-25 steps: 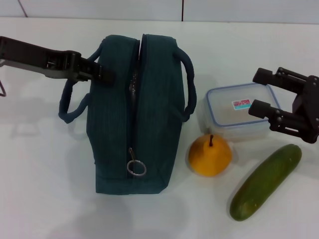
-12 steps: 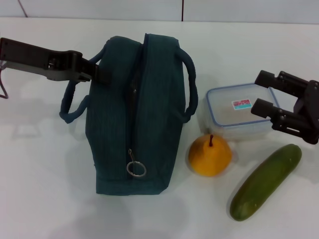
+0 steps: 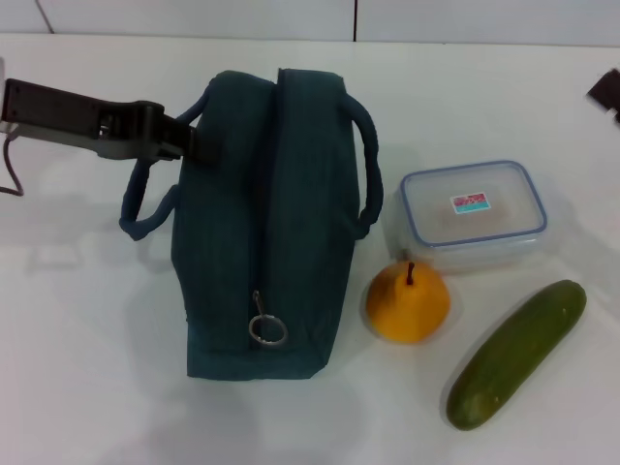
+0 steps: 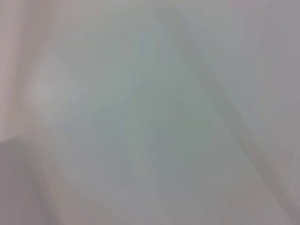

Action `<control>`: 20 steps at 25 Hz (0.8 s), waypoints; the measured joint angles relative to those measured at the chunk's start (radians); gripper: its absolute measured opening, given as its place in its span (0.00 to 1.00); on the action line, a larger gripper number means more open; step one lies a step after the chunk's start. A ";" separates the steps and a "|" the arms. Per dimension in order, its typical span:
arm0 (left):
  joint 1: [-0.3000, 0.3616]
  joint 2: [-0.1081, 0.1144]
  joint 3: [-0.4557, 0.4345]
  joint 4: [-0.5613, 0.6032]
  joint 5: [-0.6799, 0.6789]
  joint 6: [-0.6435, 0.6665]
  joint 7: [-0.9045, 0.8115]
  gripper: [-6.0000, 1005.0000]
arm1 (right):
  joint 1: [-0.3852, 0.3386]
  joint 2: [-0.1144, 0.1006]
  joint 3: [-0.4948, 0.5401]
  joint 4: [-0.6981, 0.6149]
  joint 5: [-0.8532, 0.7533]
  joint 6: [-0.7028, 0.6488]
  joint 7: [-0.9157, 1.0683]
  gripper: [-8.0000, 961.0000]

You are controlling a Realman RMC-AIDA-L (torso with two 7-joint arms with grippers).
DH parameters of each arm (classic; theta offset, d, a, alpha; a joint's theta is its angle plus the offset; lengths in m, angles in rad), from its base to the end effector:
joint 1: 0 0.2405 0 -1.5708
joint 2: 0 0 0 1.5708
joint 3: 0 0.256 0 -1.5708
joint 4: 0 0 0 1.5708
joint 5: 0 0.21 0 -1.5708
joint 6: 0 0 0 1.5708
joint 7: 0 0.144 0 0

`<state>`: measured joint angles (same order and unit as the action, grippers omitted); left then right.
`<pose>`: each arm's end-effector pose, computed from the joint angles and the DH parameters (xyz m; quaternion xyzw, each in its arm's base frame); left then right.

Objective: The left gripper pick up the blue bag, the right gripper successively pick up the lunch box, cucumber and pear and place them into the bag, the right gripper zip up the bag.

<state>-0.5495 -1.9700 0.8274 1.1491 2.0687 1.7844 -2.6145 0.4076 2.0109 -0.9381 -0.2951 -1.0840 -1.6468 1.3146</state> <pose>-0.2114 0.3452 0.0897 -0.8259 -0.5430 -0.1439 0.0484 0.2740 0.3074 0.0314 -0.7525 0.3121 0.5446 0.1995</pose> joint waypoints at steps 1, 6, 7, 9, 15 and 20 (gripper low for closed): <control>0.001 -0.006 -0.012 0.000 -0.003 -0.001 0.012 0.08 | 0.001 0.000 0.022 0.033 0.019 0.037 0.023 0.72; 0.004 -0.030 -0.050 -0.002 -0.008 -0.005 0.064 0.08 | 0.010 0.008 0.059 0.134 0.076 0.199 0.110 0.72; 0.004 -0.032 -0.050 -0.003 -0.008 -0.006 0.068 0.08 | 0.013 0.009 0.059 0.145 0.080 0.232 0.148 0.72; 0.003 -0.037 -0.050 -0.003 -0.010 -0.008 0.084 0.08 | 0.016 0.011 0.059 0.162 0.084 0.280 0.202 0.72; 0.001 -0.041 -0.050 -0.004 -0.011 -0.009 0.116 0.08 | 0.033 0.014 0.057 0.235 0.090 0.354 0.278 0.72; 0.002 -0.042 -0.051 -0.003 -0.017 -0.012 0.134 0.08 | 0.051 0.017 0.051 0.295 0.089 0.383 0.325 0.72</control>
<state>-0.5476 -2.0115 0.7767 1.1457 2.0513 1.7725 -2.4806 0.4587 2.0277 -0.8871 0.0001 -0.9952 -1.2642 1.6397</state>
